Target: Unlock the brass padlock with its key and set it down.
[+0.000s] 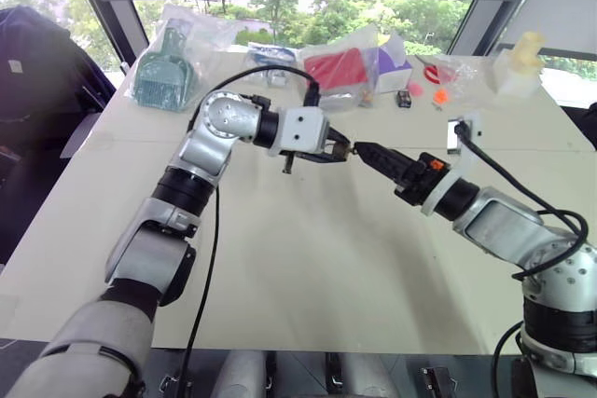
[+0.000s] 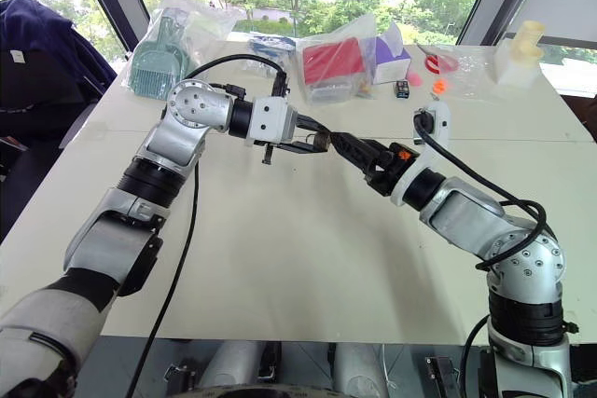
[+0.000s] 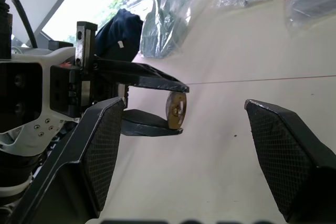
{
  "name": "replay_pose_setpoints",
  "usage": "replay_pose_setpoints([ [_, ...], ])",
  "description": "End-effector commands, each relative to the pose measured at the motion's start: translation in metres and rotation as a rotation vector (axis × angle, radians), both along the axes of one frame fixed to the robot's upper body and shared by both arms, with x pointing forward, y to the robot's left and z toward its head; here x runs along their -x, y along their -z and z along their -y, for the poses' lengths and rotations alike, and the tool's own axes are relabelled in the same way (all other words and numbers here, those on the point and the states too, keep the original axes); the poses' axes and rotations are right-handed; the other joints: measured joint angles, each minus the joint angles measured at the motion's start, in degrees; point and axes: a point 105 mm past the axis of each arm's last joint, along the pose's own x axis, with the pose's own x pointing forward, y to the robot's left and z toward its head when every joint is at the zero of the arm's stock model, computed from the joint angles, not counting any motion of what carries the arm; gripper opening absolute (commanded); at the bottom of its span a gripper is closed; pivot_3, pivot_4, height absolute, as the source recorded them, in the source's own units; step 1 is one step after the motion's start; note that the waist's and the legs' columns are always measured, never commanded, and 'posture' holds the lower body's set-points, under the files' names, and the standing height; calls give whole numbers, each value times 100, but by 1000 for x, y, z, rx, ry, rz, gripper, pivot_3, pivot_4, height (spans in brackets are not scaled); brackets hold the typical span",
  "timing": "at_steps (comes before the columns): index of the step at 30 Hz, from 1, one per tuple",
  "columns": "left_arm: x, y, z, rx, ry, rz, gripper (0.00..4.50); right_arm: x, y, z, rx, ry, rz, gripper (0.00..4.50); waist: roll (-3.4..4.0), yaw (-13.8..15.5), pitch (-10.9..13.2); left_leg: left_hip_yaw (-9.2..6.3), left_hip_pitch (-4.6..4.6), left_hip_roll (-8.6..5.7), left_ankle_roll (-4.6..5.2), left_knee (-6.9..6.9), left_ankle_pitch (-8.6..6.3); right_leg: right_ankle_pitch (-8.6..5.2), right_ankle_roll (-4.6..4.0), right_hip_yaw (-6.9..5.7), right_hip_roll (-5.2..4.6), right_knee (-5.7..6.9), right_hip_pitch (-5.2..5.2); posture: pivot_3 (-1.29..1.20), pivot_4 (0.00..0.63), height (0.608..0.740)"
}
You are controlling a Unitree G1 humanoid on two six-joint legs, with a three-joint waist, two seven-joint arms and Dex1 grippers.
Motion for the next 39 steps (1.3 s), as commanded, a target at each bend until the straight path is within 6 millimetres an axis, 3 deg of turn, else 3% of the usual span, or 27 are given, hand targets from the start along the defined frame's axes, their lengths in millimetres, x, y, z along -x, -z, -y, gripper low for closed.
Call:
replay_pose_setpoints([
  [1,9,-18,8,34,45,61,703,5,-10,-7,-24,-33,44,3777,0,-1,0,0,0,0,0,0,0,0,0,0,0,0,0,0,150,740],
  [4,12,-18,10,32,52,67,703,3,-8,-7,-27,-30,36,3777,0,-1,0,0,0,0,0,0,0,0,0,0,0,0,0,0,150,740],
  [5,13,-19,10,34,54,67,703,3,-7,-7,-28,-30,33,3539,0,-2,0,0,0,0,0,0,0,0,0,0,0,0,0,0,150,740],
  [8,15,-20,11,37,56,65,703,3,-7,-7,-39,-29,29,2450,0,-2,0,0,0,0,0,0,0,0,0,0,0,0,0,0,150,740],
  [12,14,-18,8,29,49,60,703,3,-11,-7,-78,-28,37,544,0,-3,0,0,0,0,0,0,0,0,0,0,0,0,0,0,150,740],
  [28,12,-21,6,53,34,64,703,4,-9,-13,-150,-33,14,544,0,-3,0,0,0,0,0,0,0,0,0,0,0,0,0,0,150,740],
  [29,12,-20,5,53,33,65,703,4,-9,-14,-157,-35,16,31,0,-3,0,0,0,0,0,0,0,0,0,0,0,0,0,0,150,740],
  [39,11,-21,4,61,27,78,703,1,-7,-14,-198,0,-13,14,0,-3,0,0,0,0,0,0,0,0,0,0,0,0,0,0,150,740],
])
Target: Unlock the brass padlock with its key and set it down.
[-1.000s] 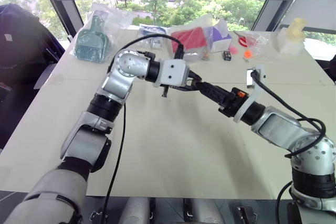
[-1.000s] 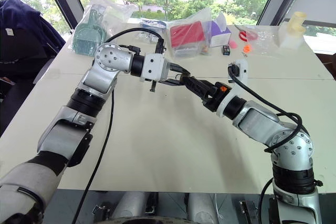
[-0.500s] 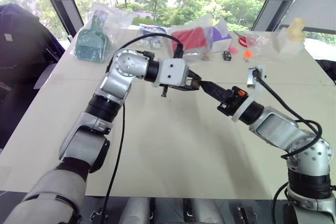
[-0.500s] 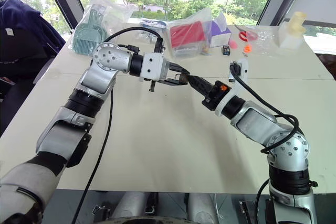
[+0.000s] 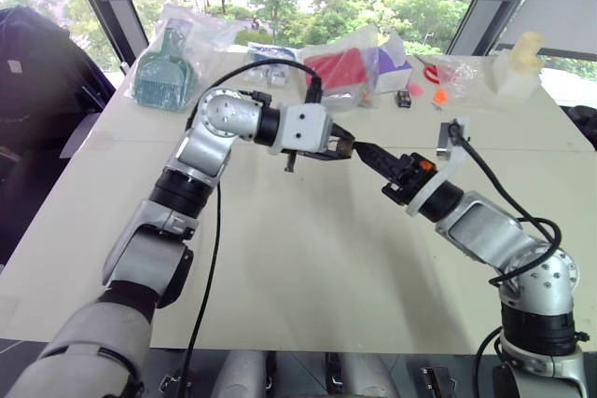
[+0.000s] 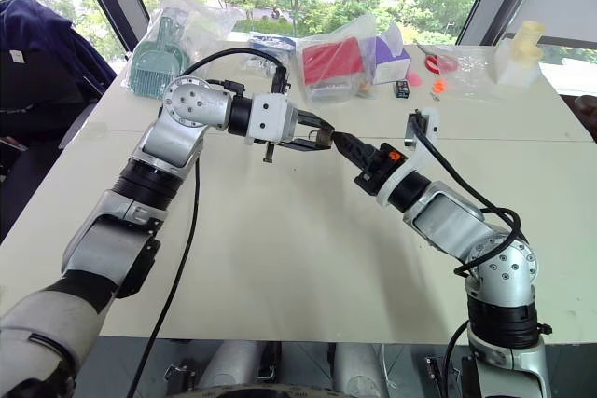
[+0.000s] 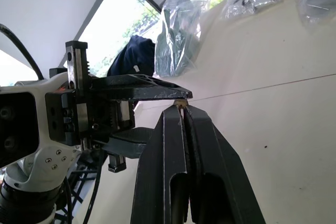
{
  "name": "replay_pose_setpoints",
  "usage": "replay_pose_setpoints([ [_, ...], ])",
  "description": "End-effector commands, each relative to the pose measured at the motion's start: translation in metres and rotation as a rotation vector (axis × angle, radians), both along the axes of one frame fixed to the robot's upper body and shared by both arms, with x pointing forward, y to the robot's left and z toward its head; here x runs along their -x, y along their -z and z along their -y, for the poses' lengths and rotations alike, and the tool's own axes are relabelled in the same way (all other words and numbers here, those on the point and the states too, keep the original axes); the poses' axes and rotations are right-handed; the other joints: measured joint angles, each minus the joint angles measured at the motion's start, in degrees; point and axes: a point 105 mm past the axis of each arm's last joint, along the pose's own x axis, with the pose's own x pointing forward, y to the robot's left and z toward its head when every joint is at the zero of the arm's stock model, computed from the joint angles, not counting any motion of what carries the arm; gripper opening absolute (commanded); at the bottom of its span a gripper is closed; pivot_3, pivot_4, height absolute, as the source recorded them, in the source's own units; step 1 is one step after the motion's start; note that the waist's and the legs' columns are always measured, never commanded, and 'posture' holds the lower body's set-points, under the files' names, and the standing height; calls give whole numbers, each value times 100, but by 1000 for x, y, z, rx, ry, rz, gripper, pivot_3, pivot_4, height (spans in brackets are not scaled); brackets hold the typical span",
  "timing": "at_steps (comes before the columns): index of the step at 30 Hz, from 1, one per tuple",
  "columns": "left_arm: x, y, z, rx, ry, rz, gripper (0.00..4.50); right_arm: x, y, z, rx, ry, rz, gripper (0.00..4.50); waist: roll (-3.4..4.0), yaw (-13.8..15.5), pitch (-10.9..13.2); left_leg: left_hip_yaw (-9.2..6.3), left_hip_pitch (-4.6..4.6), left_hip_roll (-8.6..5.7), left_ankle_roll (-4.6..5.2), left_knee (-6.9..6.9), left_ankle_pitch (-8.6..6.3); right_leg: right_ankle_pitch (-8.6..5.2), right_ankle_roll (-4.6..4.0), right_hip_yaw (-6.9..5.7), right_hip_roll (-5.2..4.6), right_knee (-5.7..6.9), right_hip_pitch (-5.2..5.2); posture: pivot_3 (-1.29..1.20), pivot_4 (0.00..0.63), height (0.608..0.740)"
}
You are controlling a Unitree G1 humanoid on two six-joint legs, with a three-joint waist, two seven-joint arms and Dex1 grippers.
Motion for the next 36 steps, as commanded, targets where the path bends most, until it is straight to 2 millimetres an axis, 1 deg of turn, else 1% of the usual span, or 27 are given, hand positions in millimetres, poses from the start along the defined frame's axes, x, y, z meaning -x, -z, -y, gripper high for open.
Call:
replay_pose_setpoints([
  [1,4,-13,3,50,23,61,703,3,-10,-2,-43,-6,25,14,0,0,0,0,0,0,0,0,0,0,0,0,0,0,0,0,150,740],
  [5,2,-16,5,81,24,152,703,-1,-13,-2,-131,20,-9,14,0,-1,0,0,0,0,0,0,0,0,0,0,0,0,0,0,150,740],
  [10,2,-27,9,172,24,358,703,-9,-16,4,-309,87,-120,14,0,0,0,0,0,1,0,0,0,1,1,1,-2,1,0,0,150,740],
  [14,5,-30,10,219,47,526,703,-12,-16,6,-419,113,-193,14,0,-1,0,0,0,1,0,0,0,3,5,1,-4,0,0,0,150,740],
  [16,6,-29,9,234,51,557,703,-14,-16,7,-466,126,-222,14,0,-4,0,0,0,1,0,0,0,3,5,1,-5,0,0,0,150,740],
  [20,13,-40,6,306,71,721,703,-19,-15,13,-555,170,-276,14,0,-6,0,0,0,1,0,-1,0,4,6,1,-6,1,0,0,150,740],
  [21,13,-40,6,308,69,737,703,-19,-16,13,-563,171,-279,14,0,-7,0,0,0,1,0,0,0,4,6,1,-6,1,0,0,150,740],
  [25,0,-26,4,237,38,615,703,-18,-17,16,-436,188,-214,14,0,11,0,0,0,1,0,0,0,4,7,0,-7,0,2,0,150,740],
  [26,-2,-23,4,217,33,569,703,-16,-17,19,-372,198,-173,272,0,9,0,2,0,-1,0,0,0,4,7,-1,-9,-1,3,0,150,740],
  [28,-8,-28,3,215,11,492,703,-11,-24,23,-219,198,-49,867,0,12,0,5,0,-3,0,1,0,4,7,0,-10,-4,4,0,150,740],
  [29,-10,-30,3,214,7,466,703,-9,-26,24,-152,193,-4,1333,0,0,0,6,-2,-5,1,1,0,4,6,-1,-11,-6,4,0,150,740],
  [30,-11,-34,3,216,6,458,703,-6,-28,24,-68,180,45,1894,1,-3,0,6,-2,-5,2,1,-1,4,6,0,-10,-8,4,0,150,740],
  [33,-11,-40,3,213,12,440,703,3,-22,18,164,118,138,3358,1,-8,1,6,-1,-3,3,-1,-2,4,7,0,-5,-6,2,0,150,740],
  [34,-11,-41,4,209,17,436,703,6,-19,16,218,96,157,3358,2,-10,1,6,-1,1,3,-2,-2,4,6,0,0,-6,2,0,150,740],
  [36,-10,-41,4,205,28,436,703,8,-16,12,266,63,183,3358,1,-24,1,6,4,6,3,-3,-2,3,6,0,5,-4,3,0,150,740],
])
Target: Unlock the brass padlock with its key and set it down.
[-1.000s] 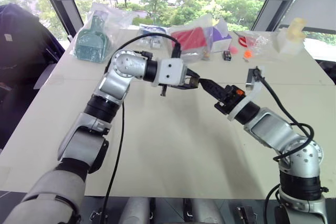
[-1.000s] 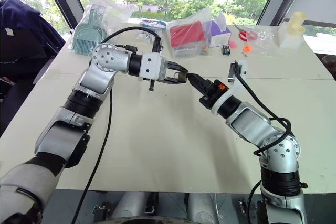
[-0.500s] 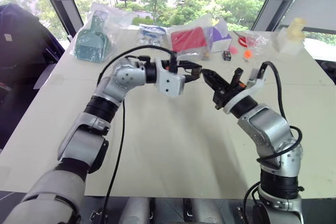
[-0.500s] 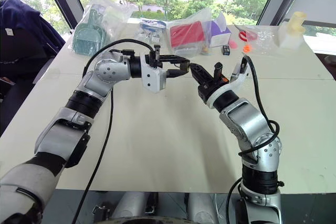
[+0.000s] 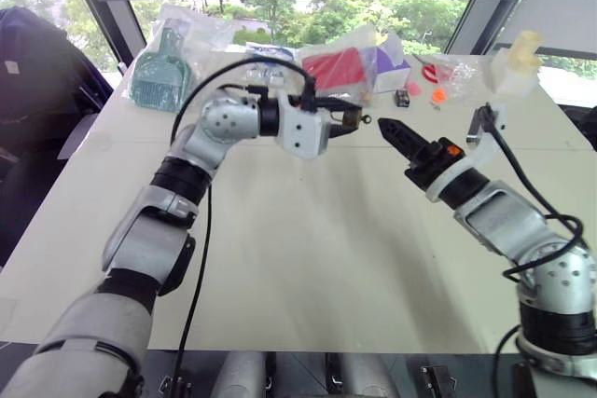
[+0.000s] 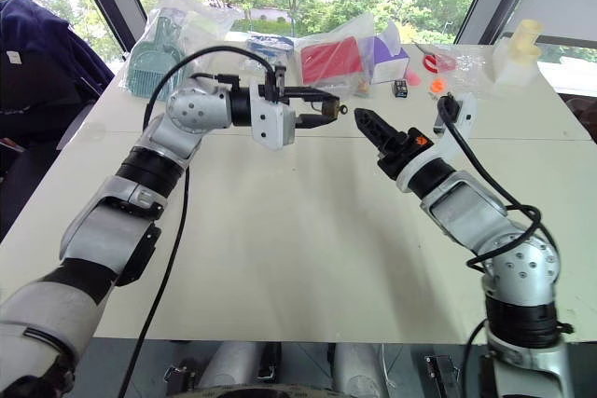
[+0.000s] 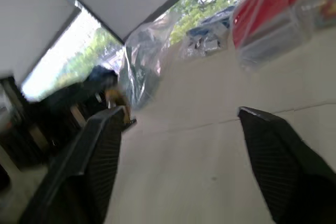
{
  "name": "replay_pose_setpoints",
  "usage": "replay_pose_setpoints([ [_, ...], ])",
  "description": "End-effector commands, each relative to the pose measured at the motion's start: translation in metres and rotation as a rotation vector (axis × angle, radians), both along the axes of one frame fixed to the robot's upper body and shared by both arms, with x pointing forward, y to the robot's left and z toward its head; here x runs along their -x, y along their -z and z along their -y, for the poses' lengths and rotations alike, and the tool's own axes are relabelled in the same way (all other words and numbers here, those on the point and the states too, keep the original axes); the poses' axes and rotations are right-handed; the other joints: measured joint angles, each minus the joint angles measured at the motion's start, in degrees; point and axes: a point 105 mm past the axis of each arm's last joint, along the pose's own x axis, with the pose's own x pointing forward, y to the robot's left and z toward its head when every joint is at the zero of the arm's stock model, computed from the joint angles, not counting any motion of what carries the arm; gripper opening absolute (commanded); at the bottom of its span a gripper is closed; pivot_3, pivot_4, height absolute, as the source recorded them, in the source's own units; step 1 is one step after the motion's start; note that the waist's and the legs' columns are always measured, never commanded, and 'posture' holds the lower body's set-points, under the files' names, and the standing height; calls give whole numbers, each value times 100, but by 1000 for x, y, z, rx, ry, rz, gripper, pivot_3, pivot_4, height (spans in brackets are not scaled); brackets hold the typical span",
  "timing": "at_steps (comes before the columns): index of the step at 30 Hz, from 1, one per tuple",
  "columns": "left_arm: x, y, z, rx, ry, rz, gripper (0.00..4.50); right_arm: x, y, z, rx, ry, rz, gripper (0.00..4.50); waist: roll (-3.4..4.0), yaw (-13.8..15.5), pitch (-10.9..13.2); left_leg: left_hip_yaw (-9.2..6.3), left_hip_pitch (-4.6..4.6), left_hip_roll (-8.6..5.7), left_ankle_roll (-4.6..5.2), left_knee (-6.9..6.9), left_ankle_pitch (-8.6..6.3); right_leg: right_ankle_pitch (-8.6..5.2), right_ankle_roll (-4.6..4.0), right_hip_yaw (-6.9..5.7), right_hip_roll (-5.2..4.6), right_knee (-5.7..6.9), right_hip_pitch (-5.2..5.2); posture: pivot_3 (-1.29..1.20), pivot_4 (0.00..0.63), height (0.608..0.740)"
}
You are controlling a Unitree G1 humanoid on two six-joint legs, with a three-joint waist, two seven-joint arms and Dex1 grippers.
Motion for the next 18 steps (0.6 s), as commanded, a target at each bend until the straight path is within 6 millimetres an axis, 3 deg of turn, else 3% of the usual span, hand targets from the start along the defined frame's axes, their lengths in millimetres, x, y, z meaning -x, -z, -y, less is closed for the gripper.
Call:
replay_pose_setpoints([
  [1,4,-14,-1,37,25,17,703,8,-2,-14,74,-80,72,3358,0,-12,0,0,1,3,0,0,0,0,0,0,3,1,0,0,150,740],
  [11,13,3,-3,1,55,16,703,0,-4,-21,33,-82,102,3358,0,30,0,1,-2,-2,0,3,0,1,1,0,-2,0,1,0,150,740],
  [18,19,3,-1,8,77,13,703,-1,-4,-27,16,-101,96,3358,0,20,0,1,-1,-3,0,4,0,1,1,0,-4,0,1,0,150,740],
])
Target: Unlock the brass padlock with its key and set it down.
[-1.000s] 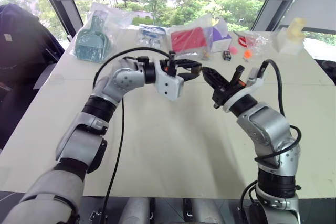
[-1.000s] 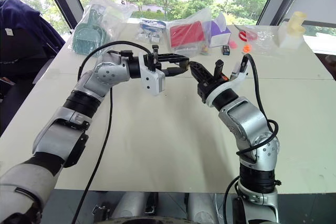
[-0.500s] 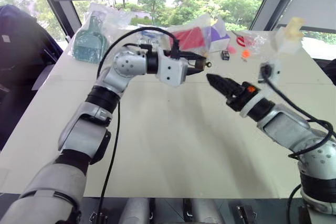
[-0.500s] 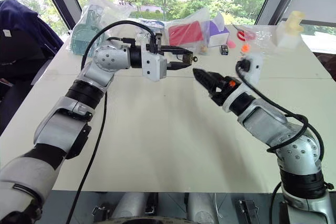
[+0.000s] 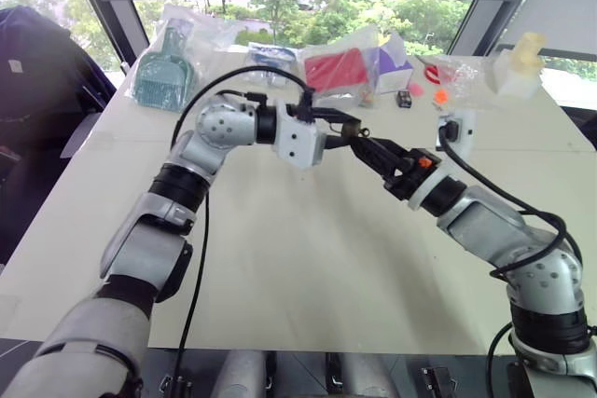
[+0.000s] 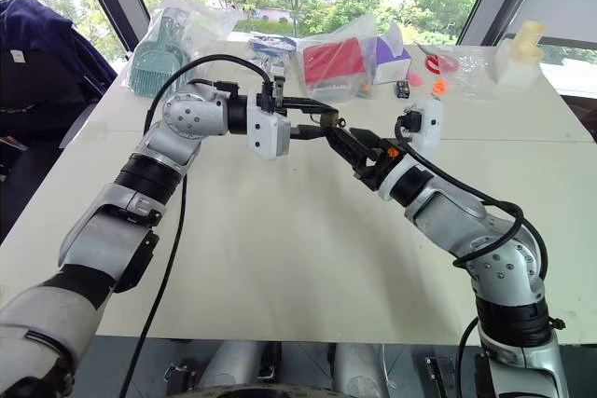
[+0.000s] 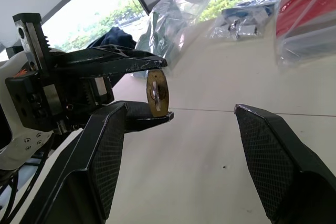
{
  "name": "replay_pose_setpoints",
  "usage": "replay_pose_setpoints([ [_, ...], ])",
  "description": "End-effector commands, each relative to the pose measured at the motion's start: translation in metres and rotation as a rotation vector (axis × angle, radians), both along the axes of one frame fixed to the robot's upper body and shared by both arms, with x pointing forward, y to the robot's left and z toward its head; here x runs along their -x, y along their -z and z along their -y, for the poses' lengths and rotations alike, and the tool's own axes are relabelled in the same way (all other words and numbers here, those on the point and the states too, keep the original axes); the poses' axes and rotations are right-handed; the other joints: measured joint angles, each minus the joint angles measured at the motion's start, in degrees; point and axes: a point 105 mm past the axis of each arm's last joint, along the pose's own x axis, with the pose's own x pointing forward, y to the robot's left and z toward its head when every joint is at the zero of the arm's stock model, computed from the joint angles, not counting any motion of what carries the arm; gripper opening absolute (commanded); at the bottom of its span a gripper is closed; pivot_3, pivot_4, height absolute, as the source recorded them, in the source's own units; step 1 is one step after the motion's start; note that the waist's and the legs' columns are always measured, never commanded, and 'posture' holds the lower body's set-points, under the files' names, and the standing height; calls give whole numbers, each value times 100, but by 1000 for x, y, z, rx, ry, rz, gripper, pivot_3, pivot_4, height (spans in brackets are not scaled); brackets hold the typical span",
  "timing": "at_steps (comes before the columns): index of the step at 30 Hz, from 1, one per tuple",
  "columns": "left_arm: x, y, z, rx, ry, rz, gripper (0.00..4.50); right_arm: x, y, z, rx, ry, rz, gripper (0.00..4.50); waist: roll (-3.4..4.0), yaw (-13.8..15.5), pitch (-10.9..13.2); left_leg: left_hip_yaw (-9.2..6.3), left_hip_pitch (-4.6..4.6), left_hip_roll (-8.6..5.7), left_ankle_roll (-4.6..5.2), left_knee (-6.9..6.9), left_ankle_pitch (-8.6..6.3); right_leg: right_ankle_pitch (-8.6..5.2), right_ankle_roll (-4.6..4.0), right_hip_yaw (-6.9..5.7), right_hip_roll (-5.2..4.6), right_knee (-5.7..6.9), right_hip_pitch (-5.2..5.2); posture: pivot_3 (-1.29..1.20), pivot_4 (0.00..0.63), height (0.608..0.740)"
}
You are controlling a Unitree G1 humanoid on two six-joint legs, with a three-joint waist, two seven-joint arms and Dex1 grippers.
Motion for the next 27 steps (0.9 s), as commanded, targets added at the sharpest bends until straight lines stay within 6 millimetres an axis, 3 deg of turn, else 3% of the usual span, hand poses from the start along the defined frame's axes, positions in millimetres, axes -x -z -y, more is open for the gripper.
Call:
replay_pose_setpoints([
  [1,8,-11,2,45,34,18,703,1,-10,-5,-17,-22,42,3358,0,-3,0,0,0,0,0,0,0,0,0,0,0,0,0,0,150,740],
  [4,7,-9,2,45,32,5,703,0,-9,-9,-20,-32,38,3358,0,-5,0,0,1,0,0,0,0,0,0,0,1,2,0,0,150,740],
  [5,8,-9,2,44,32,5,703,0,-9,-10,-21,-32,36,3120,0,-7,0,0,1,0,0,0,0,0,0,0,1,2,0,0,150,740],
  [7,8,-8,1,42,34,4,703,-1,-9,-11,-25,-32,36,2510,0,-6,0,0,1,0,0,0,0,0,0,0,2,2,0,0,150,740],
  [11,9,-7,1,41,33,1,703,-2,-9,-12,-32,-35,35,382,0,-1,0,0,1,0,0,0,0,0,0,0,2,2,0,0,150,740],
  [12,9,-8,1,41,32,0,703,-2,-9,-13,-33,-36,35,20,0,3,0,0,1,0,0,0,0,0,0,0,2,2,0,0,150,740],
  [19,9,-5,1,21,35,-14,703,-3,-8,-14,-36,-32,27,20,0,-6,0,0,1,-1,0,0,0,0,0,0,2,2,0,0,150,740],
  [26,4,-16,-2,99,4,-69,4182,-4,-7,-12,-34,-20,22,0,0,-3,0,0,1,-1,0,0,0,0,0,0,2,1,0,0,150,740],
  [27,0,-19,-5,129,-20,-124,4479,-5,-7,-12,-32,-16,21,0,0,-3,0,0,1,-1,0,0,0,0,0,0,2,1,0,0,150,740],
])
